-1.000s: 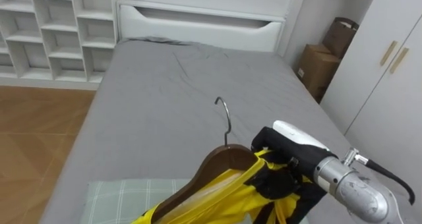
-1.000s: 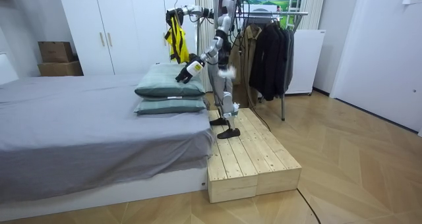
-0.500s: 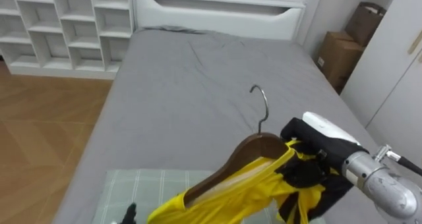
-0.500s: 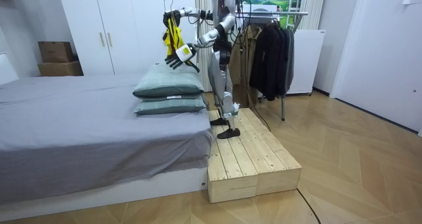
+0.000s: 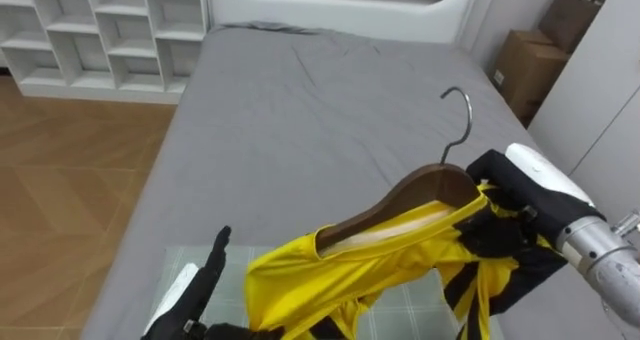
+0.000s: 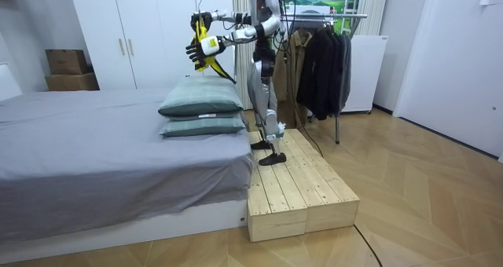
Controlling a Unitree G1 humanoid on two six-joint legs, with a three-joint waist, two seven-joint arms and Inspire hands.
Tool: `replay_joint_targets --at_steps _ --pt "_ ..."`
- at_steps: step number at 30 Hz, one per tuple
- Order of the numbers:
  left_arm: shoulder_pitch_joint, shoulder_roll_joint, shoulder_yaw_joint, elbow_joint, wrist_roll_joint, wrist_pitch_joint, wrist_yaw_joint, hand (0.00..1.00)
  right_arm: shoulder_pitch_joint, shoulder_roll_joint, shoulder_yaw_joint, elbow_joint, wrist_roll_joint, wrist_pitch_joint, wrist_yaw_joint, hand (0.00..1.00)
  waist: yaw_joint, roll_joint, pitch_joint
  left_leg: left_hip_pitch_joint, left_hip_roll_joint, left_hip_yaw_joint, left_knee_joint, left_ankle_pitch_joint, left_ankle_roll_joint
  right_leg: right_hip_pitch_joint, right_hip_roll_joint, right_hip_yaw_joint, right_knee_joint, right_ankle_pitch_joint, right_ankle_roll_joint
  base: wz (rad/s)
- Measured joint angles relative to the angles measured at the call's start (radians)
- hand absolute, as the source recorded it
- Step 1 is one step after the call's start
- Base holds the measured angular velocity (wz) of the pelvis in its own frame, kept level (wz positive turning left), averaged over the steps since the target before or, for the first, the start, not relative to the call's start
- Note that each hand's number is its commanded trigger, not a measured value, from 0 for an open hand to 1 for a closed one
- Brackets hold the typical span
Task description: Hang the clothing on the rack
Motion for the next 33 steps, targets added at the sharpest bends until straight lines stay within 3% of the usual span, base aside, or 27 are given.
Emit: replay_joint_targets --at_steps 11,14,18,22,26,29,33 --pt "0.043 0.101 -0.001 -0.031 -0.398 0.036 -0.206 0.00 -0.004 0.000 -0.007 0.046 0.004 -0.001 -0.036 1.00 -0.025 0.005 0.0025 0.001 0.003 -0.012 0.004 0.000 0.000 0.008 -0.007 -0.018 -0.001 0.000 0.000 0.03" --pt "0.046 0.120 -0.010 -0.031 -0.516 0.061 -0.276 0.00 -0.009 0.000 -0.007 0.080 0.004 0.023 -0.036 1.00 -0.031 0.014 0.0076 -0.003 -0.001 -0.011 0.009 0.000 0.000 0.005 -0.011 -0.018 0.001 0.000 0.001 0.00" --pt "0.046 0.126 -0.016 -0.031 -0.652 0.088 -0.384 0.00 -0.011 -0.003 -0.006 0.080 0.004 0.047 -0.038 1.00 -0.030 0.027 0.0064 -0.018 -0.001 -0.005 0.021 0.000 0.000 -0.006 -0.013 -0.016 0.004 -0.001 0.001 0.00" --pt "0.053 0.160 -0.016 -0.031 -0.767 0.101 -0.468 0.00 -0.035 -0.029 -0.006 0.114 -0.003 0.065 -0.040 1.00 -0.022 0.039 0.0066 -0.020 0.000 0.012 0.021 0.000 0.000 -0.030 -0.012 0.007 0.035 -0.012 -0.004 -0.11" --pt "0.090 0.185 -0.014 -0.031 -0.808 0.103 -0.533 0.00 -0.053 -0.058 -0.007 0.139 -0.009 0.066 -0.057 1.00 -0.027 0.049 0.0064 -0.016 0.000 0.017 0.020 0.000 0.000 -0.031 -0.012 0.009 0.037 -0.012 -0.004 -0.08" --pt "0.114 0.214 -0.011 -0.021 -0.809 0.130 -0.579 0.00 -0.053 -0.079 -0.007 0.139 -0.033 0.081 -0.074 1.00 -0.029 0.049 0.0066 -0.010 0.001 0.019 0.019 0.000 0.000 -0.032 -0.012 0.014 0.046 -0.014 -0.002 -0.06" --pt "0.134 0.278 -0.011 0.024 -0.806 0.140 -0.645 0.00 -0.059 -0.093 -0.008 0.153 -0.045 0.088 -0.097 1.00 -0.031 0.049 0.0068 -0.007 -0.001 0.021 0.021 0.000 0.000 -0.032 -0.012 0.019 0.051 -0.016 0.000 -0.03"
